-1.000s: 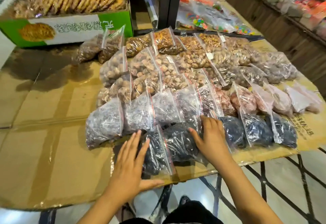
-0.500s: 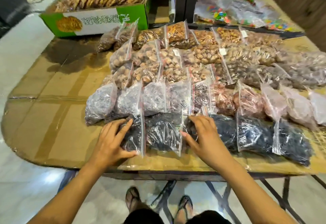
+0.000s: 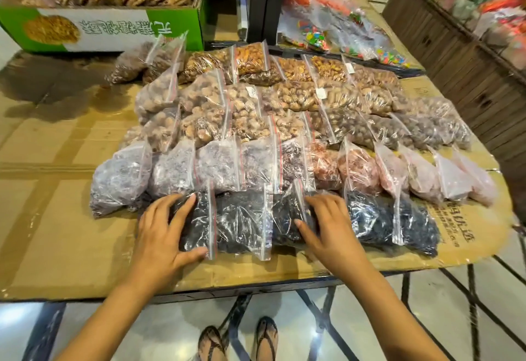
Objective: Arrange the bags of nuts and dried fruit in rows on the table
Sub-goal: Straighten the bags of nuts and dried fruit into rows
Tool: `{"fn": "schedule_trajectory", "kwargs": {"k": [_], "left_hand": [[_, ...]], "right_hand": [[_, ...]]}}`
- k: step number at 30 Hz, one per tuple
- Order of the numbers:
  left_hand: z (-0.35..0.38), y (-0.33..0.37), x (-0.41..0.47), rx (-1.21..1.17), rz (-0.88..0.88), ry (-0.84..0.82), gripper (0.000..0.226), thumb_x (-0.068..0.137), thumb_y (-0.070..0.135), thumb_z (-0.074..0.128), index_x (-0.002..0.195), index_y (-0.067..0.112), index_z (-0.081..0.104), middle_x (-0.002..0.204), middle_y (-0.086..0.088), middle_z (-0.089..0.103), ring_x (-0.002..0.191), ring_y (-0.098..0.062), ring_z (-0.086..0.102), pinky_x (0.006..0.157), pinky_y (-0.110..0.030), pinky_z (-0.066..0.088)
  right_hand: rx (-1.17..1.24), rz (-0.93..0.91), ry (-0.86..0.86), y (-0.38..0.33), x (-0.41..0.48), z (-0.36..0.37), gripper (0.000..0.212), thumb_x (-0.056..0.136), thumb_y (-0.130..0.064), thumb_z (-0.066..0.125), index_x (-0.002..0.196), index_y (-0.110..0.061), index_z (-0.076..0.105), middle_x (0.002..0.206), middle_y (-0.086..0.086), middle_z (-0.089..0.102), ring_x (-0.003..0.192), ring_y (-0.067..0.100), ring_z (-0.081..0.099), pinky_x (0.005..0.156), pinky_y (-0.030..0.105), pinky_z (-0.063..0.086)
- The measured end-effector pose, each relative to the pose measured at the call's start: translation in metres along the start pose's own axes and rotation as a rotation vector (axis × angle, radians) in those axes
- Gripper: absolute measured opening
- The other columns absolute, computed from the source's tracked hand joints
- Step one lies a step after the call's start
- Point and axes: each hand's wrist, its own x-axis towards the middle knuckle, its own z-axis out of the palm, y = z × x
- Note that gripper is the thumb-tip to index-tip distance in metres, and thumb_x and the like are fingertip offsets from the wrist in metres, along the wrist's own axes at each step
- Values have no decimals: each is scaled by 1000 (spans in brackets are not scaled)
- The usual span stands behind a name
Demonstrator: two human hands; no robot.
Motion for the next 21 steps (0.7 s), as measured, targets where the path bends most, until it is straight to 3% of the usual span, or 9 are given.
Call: {"fn": "schedule_trajectory", "kwargs": {"k": [4,9,13,15,17,19,21], "left_hand": [[6,61,8,-78,67,163,79,86,71,29,135,11,41,139,-21,37,126,-39,33,105,-52,24],[26,140,42,39,281,-34,87,83,76,27,147,18,23,152,-15,23,139,-32,18,111,-55,21],[56,205,70,145,340,-148,95,79,83,23,149,18,20,155,-14,23,143,-31,19,112,-50,8],[75,237,85,186,289,-189,100,76,85,20,149,17,19,153,-15,27,142,-31,22,113,-46,5],[95,265,101,162,130,-225,103,73,85,13,150,16,16,154,-13,25,143,-29,20,116,-42,6],[113,284,113,111,-33,-164,95,79,78,7,148,14,24,148,-12,37,137,-27,31,115,-40,13],[126,294,118,46,-122,-35,77,91,64,13,143,14,38,138,-11,52,129,-26,44,113,-39,19]], "right_hand": [[-48,73,78,24,-3,-23,52,91,-44,53,130,-11,49,125,7,52,123,24,34,104,45,37],[-96,286,46,103,-27,-55,91,72,-76,47,133,-9,45,130,13,50,125,34,36,105,50,33],[-109,278,-30,186,-48,-69,110,63,-91,35,132,-6,47,122,17,55,114,37,44,96,49,38],[-72,236,-84,218,-51,-73,113,59,-92,39,137,-11,43,126,14,52,116,30,39,97,48,38],[-82,162,-126,245,-52,-72,114,58,-91,41,140,-13,41,130,14,50,119,27,35,98,49,38],[-105,96,-153,266,-49,-68,116,59,-93,36,142,-12,38,137,19,45,124,30,30,101,56,36],[-72,109,-211,282,-43,-64,123,53,-92,43,148,-17,26,149,19,28,137,32,17,111,56,21]]}}
